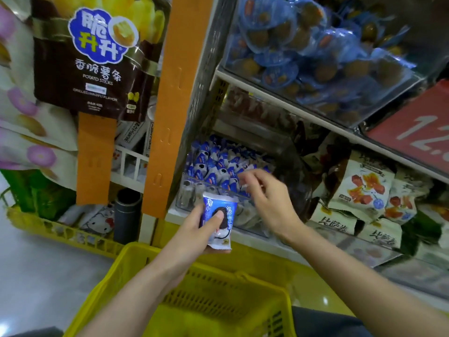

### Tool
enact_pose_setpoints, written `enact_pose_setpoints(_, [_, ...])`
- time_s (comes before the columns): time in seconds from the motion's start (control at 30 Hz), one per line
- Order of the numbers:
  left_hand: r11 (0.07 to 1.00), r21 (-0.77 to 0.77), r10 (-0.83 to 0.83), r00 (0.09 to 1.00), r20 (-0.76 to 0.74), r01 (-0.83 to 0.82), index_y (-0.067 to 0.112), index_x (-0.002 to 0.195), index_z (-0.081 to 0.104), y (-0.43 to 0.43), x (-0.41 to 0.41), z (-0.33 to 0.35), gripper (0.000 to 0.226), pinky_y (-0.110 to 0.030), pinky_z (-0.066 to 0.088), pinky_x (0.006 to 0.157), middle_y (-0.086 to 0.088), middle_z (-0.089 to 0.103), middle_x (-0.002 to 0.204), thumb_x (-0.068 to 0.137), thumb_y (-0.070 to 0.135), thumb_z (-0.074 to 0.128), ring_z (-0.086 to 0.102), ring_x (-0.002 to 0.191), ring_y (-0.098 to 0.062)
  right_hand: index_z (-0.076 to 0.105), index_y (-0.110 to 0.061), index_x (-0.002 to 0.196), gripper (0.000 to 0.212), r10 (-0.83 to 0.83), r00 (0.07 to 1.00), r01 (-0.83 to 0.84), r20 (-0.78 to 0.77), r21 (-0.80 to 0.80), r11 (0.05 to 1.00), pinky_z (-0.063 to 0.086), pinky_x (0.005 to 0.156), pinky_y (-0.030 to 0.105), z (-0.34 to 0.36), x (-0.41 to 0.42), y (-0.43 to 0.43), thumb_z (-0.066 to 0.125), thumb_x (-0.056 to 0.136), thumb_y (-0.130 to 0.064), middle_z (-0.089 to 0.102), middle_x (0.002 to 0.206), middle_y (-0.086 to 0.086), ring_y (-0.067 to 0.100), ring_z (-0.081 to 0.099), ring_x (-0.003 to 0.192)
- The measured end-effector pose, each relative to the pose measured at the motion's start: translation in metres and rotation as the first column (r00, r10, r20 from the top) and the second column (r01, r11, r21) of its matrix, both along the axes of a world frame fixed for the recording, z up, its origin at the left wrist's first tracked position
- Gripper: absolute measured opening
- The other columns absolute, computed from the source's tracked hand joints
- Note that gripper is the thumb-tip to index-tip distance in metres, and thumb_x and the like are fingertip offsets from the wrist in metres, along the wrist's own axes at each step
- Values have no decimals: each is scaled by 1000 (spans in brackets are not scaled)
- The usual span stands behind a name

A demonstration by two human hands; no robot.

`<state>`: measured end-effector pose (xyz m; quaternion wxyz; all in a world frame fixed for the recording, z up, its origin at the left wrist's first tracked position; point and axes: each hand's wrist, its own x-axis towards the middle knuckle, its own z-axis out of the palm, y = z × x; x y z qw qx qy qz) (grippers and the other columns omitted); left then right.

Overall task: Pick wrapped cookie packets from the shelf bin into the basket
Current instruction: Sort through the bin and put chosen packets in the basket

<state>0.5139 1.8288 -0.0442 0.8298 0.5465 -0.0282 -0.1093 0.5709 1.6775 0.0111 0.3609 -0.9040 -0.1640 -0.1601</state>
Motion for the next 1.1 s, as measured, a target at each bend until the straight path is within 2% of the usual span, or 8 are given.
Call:
enact_pose_setpoints(0.2, [970, 241, -61, 992, 109, 33, 31, 107, 55, -9, -9, -14, 17, -12, 49, 68, 14, 70, 94, 93, 22, 52, 63, 91, 0, 65, -23, 83, 10, 124, 960, -82, -253, 171, 982, 48, 70, 25, -26, -42, 2, 61, 88, -16, 66, 81, -7, 7, 57, 72])
enact_pose_setpoints(0.3, [931, 365, -55, 984, 167, -10, 18, 103, 54, -14, -10, -21, 18, -30, 48, 87, -2, 66, 101, 88, 9, 58, 61, 96, -14, 66, -19, 78, 13, 134, 925, -18, -356, 310, 951, 46, 69, 27, -36, -43, -5, 63, 86, -9, 64, 72, -6, 7, 55, 68])
enact_pose_setpoints(0.53, [880, 456, 82, 987, 136, -135, 7, 71, 49, -15, -6, -34, 23, -19, 40, 52, -9, 54, 66, 92, 17, 53, 51, 63, -15, 66, -17, 73, 12, 210, 859, -14, -466, 390, 921, 43, 50, 13, -63, -56, -8, 66, 84, -14, 62, 59, -9, -3, 53, 52])
enact_pose_setpoints(0.6, [881, 452, 112, 990, 90, -140, 6, 72, 48, -14, -5, -36, 24, -20, 38, 51, -11, 50, 66, 93, 18, 52, 50, 64, -16, 67, -16, 75, 9, 157, 910, -57, -383, 259, 964, 40, 55, 12, -64, -56, -6, 68, 83, -19, 60, 62, -11, -4, 50, 56])
enact_pose_setpoints(0.7, [907, 409, 119, 993, -20, -100, 3, 81, 51, -15, -5, -38, 21, -30, 43, 59, -14, 54, 73, 93, 20, 51, 56, 68, -19, 71, -16, 81, 12, 108, 990, -124, -92, -183, 975, 39, 64, 16, -63, -55, -6, 68, 82, -27, 60, 71, -11, -1, 47, 69])
enact_pose_setpoints(0.77, [929, 361, 123, 989, -84, -85, 4, 84, 55, -16, -5, -38, 20, -31, 45, 62, -13, 59, 76, 93, 21, 51, 58, 68, -17, 72, -17, 85, 13, 123, 992, -122, -15, -280, 952, 40, 66, 21, -65, -53, -6, 67, 83, -28, 62, 75, -7, 6, 48, 74])
enact_pose_setpoints(0.93, [964, 260, 89, 985, -151, -48, 7, 99, 58, -15, -6, -32, 21, -24, 52, 66, 1, 71, 78, 85, 23, 61, 66, 73, -11, 61, -25, 71, 18, -57, 983, 85, -176, 159, 983, 43, 63, 9, -66, -43, -8, 61, 86, -15, 59, 67, -16, -4, 55, 63])
enact_pose_setpoints(1.1, [950, 219, 246, 966, -83, -223, 15, 94, 62, -9, -3, -32, 10, -17, 52, 67, 0, 72, 83, 84, 15, 63, 66, 74, -7, 50, -13, 75, 21, 86, 835, 275, -543, 547, 791, 55, 55, 19, -66, -43, -10, 47, 94, -5, 58, 77, 7, 11, 60, 67])
